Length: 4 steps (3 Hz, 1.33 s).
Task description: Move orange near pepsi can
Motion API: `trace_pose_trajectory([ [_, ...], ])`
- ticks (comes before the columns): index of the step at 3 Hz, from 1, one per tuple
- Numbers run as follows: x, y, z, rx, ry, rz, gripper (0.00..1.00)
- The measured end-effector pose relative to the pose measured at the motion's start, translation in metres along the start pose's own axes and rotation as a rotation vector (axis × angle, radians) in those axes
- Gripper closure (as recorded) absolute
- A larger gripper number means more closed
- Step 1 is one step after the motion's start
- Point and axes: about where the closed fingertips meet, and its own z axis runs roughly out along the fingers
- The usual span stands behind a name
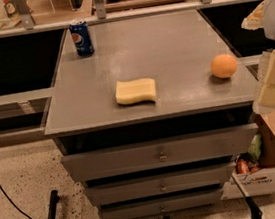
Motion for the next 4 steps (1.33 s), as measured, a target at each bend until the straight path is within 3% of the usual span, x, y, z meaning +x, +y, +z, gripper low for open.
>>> trace_pose_trajectory([
  [1, 0.001, -0.002, -0.003, 0.012, -0.004, 0.007, 0.00],
  [4, 0.029, -0.042, 0.001, 0.085, -0.068, 0.053, 0.00],
])
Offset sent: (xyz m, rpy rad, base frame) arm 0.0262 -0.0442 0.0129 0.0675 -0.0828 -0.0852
